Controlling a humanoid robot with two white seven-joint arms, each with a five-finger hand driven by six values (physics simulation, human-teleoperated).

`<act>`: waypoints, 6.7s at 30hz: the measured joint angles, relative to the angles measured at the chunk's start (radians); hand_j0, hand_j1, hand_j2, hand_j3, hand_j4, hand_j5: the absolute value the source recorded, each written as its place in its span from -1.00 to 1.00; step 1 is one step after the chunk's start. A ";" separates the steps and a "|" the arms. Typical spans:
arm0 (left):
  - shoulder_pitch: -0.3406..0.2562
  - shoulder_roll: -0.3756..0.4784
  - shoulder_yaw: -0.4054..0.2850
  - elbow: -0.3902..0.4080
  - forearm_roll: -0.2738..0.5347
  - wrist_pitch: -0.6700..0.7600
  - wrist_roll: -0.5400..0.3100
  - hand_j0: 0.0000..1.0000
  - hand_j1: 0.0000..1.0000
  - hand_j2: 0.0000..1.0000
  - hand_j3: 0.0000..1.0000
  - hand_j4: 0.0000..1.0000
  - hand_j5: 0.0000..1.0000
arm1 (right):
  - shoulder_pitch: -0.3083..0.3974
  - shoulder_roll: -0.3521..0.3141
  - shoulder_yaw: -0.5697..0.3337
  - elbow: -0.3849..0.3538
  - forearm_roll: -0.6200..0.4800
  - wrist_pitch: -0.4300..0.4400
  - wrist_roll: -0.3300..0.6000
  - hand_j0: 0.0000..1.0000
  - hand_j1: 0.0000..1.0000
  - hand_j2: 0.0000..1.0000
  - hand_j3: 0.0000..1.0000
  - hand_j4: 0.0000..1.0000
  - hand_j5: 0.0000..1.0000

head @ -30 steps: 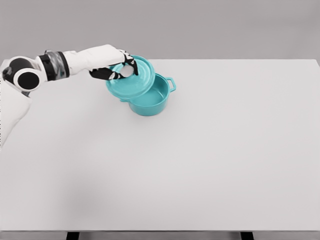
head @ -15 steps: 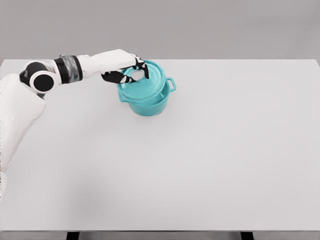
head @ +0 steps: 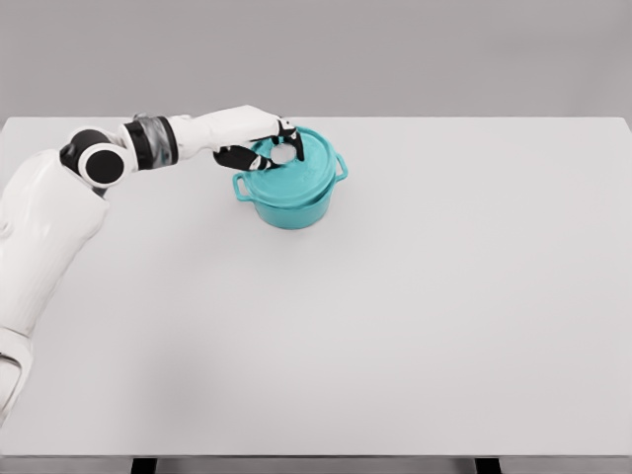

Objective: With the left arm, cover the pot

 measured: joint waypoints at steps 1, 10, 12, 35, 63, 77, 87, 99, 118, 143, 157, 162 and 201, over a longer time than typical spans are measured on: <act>0.000 -0.002 0.000 0.004 0.000 0.000 0.000 0.07 0.07 0.07 0.07 0.07 0.07 | 0.002 0.000 0.000 0.000 0.000 0.000 0.000 1.00 1.00 1.00 1.00 1.00 1.00; -0.011 -0.025 -0.001 0.032 -0.007 0.000 0.000 0.07 0.07 0.07 0.07 0.07 0.07 | 0.000 0.000 0.000 0.000 0.000 0.000 0.000 1.00 1.00 1.00 1.00 1.00 1.00; -0.011 -0.027 -0.001 0.035 -0.008 0.000 0.000 0.08 0.08 0.08 0.08 0.08 0.08 | 0.002 0.000 0.000 0.000 0.000 0.000 0.000 1.00 1.00 1.00 1.00 1.00 1.00; -0.025 -0.041 0.000 0.075 -0.016 0.000 0.000 0.12 0.12 0.12 0.12 0.12 0.12 | 0.000 0.000 0.000 0.000 0.000 0.000 0.000 1.00 1.00 1.00 1.00 1.00 1.00; -0.034 -0.053 0.000 0.125 -0.019 -0.002 0.000 0.35 0.35 0.35 0.35 0.35 0.35 | 0.002 0.000 0.000 0.000 0.000 0.000 0.000 1.00 1.00 1.00 1.00 1.00 1.00; -0.034 -0.052 0.000 0.126 -0.019 -0.002 0.000 0.55 0.55 0.55 0.55 0.55 0.55 | 0.002 0.000 0.000 0.000 0.000 0.000 0.000 1.00 1.00 1.00 1.00 1.00 1.00; -0.032 -0.050 0.000 0.125 -0.019 -0.002 -0.001 0.62 0.62 0.62 0.62 0.62 0.62 | 0.002 0.000 0.000 0.000 0.000 0.000 0.000 1.00 1.00 1.00 1.00 1.00 1.00; -0.031 -0.044 0.000 0.126 -0.019 -0.001 -0.001 0.70 0.70 0.70 0.70 0.70 0.70 | 0.002 0.000 0.000 0.000 0.000 0.000 0.000 1.00 1.00 1.00 1.00 1.00 1.00; -0.021 -0.041 0.003 0.125 -0.017 -0.001 -0.001 0.80 0.80 0.80 0.80 0.80 0.80 | 0.002 0.000 0.000 0.000 0.000 0.000 0.000 1.00 1.00 1.00 1.00 1.00 1.00; -0.023 -0.029 0.000 0.111 -0.013 0.057 0.001 0.67 0.67 0.67 0.67 0.67 0.67 | 0.002 0.000 0.000 0.000 0.000 0.000 0.000 1.00 1.00 1.00 1.00 1.00 1.00; -0.021 0.003 -0.008 0.040 -0.014 0.058 0.000 0.67 0.67 0.67 0.67 0.67 0.67 | 0.002 0.000 0.000 0.000 0.000 0.000 0.000 1.00 1.00 1.00 1.00 1.00 1.00; -0.020 0.010 -0.008 0.025 -0.013 0.058 0.000 0.67 0.67 0.67 0.67 0.67 0.67 | 0.002 0.000 0.000 0.000 0.000 0.000 0.000 1.00 1.00 1.00 1.00 1.00 1.00; 0.339 0.406 0.312 -0.268 0.261 -0.034 0.000 1.00 1.00 1.00 1.00 1.00 1.00 | 0.002 0.000 0.000 0.000 0.000 0.000 0.000 1.00 1.00 1.00 1.00 1.00 1.00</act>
